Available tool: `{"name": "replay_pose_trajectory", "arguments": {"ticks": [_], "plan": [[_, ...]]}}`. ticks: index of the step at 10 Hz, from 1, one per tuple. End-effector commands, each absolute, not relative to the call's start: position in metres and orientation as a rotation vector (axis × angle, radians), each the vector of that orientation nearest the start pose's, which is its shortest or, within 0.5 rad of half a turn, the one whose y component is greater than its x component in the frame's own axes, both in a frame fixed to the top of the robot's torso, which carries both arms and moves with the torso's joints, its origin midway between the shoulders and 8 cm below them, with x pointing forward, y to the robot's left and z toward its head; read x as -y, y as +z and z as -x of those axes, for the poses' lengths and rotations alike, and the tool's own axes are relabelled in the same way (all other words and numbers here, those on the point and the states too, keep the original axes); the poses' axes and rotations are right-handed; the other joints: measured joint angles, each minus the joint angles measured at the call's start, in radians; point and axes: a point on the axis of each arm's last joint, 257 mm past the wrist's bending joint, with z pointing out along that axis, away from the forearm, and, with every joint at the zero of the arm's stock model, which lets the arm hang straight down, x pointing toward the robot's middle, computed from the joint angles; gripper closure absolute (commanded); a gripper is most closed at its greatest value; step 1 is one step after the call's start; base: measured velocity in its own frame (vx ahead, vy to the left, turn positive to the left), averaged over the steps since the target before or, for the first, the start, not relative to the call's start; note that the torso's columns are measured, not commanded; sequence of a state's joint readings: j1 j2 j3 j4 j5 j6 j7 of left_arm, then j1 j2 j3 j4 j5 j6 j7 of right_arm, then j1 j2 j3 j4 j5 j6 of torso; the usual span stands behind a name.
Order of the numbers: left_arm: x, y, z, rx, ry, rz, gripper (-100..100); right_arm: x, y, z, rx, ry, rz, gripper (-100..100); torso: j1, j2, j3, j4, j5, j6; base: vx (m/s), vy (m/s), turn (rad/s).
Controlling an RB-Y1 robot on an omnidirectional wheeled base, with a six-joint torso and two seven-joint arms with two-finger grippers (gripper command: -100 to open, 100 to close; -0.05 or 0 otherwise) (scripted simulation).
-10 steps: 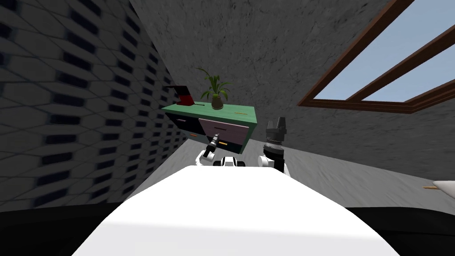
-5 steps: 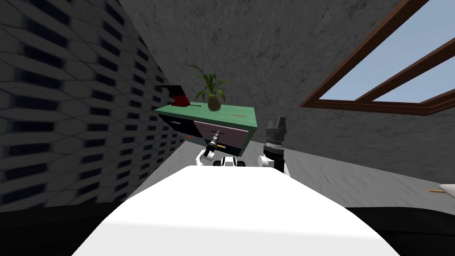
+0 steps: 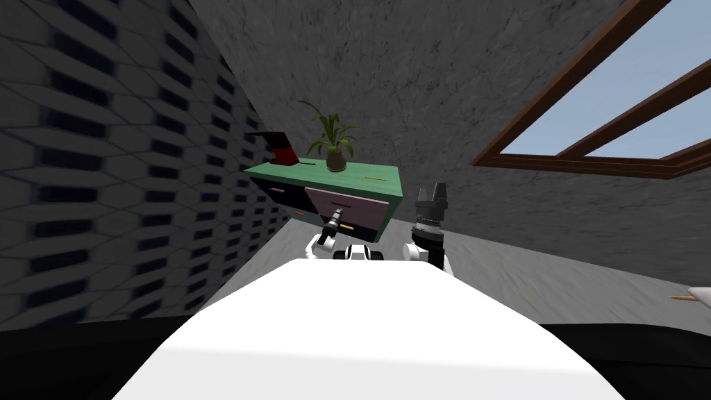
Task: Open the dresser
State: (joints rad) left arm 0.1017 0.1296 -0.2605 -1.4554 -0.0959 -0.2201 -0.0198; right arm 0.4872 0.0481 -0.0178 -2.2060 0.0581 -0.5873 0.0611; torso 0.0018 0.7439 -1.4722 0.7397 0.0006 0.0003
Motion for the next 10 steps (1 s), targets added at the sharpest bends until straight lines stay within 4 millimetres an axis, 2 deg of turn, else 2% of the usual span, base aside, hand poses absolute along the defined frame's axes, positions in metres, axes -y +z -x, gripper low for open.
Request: {"name": "replay_pose_trajectory", "arguments": {"ticks": [1,2,3,7,9,10], "plan": [[-0.1334,-0.2921,-0.4841,-1.495,-1.23,0.909,100,0.2807,0.0121,-0.3438,-0.605,1.203,-0.61,0,-0.002,-0.003,-0.002,-0.001,-0.001,0.0,-0.226,0.056,0.028],[-0.1341,-0.2926,-0.4852,-1.493,-1.23,0.909,100,0.2807,0.0121,-0.3438,-0.605,1.203,-0.61,0,-0.002,-0.004,-0.003,-0.001,-0.001,0.0,-0.109,0.027,0.002],[-0.1351,-0.2927,-0.4877,-1.492,-1.225,0.909,-100,0.2807,0.012,-0.3438,-0.606,1.202,-0.611,0,-0.004,-0.012,-0.007,-0.003,-0.001,0.0,0.079,-0.042,-0.03],[-0.1368,-0.2922,-0.4932,-1.487,-1.218,0.909,-100,0.2808,0.0119,-0.3437,-0.606,1.202,-0.611,0,-0.002,-0.007,-0.005,-0.002,-0.001,0.0,0.161,-0.068,-0.016],[-0.1365,-0.2919,-0.4925,-1.487,-1.219,0.908,-100,0.2808,0.012,-0.3437,-0.606,1.202,-0.611,0,0.001,0.0,0.0,0.0,0.0,0.0,0.051,-0.022,0.0],[-0.1364,-0.2918,-0.4926,-1.487,-1.219,0.908,100,0.2808,0.012,-0.3438,-0.606,1.202,-0.611,0,0.001,0.002,0.001,0.0,0.0,0.0,0.01,-0.003,0.0]]}}
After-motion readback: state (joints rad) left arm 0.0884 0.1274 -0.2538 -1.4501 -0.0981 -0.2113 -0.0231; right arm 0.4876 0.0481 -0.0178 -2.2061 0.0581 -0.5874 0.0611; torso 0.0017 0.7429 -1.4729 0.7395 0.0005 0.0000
